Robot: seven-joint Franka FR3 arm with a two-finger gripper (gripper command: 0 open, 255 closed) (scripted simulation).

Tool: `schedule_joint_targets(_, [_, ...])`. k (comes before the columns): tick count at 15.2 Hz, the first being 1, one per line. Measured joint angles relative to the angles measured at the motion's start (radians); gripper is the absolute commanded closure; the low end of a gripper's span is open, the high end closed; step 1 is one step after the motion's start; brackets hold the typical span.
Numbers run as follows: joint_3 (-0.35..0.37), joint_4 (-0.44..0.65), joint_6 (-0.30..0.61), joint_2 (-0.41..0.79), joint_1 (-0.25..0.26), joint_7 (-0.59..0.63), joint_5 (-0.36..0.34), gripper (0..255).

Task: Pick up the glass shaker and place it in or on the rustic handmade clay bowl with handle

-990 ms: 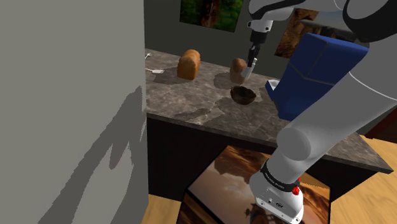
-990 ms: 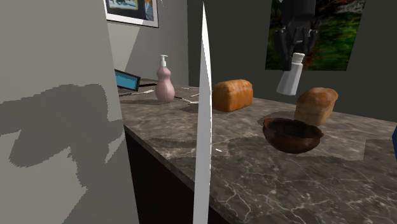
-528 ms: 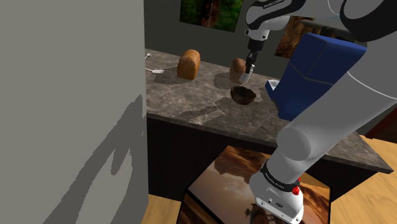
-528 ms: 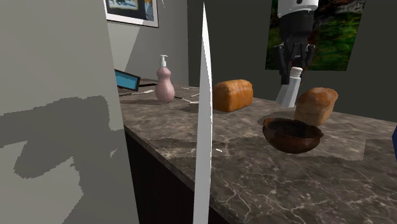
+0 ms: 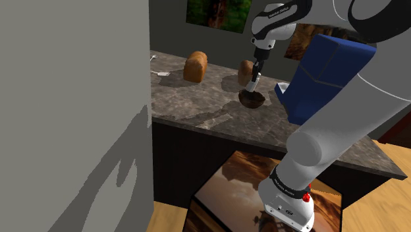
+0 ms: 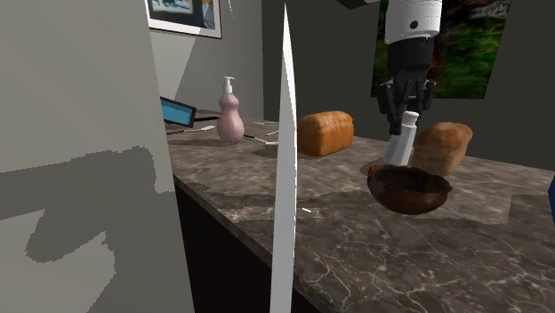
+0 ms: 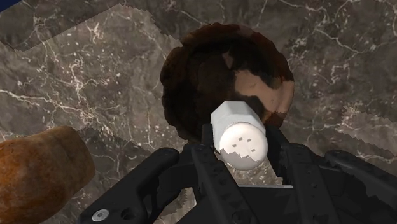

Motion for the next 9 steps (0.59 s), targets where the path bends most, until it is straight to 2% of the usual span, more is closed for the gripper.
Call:
schedule_joint_targets(4, [0.0, -0.002, 0.002, 0.0, 0.0, 0.001, 0.0, 255])
schedule_joint_targets(5, [0.0, -0.002, 0.002, 0.0, 0.0, 0.001, 0.0, 0])
schedule_joint_targets(9, [0.0, -0.002, 0.003, 0.0, 0.0, 0.001, 0.0, 0])
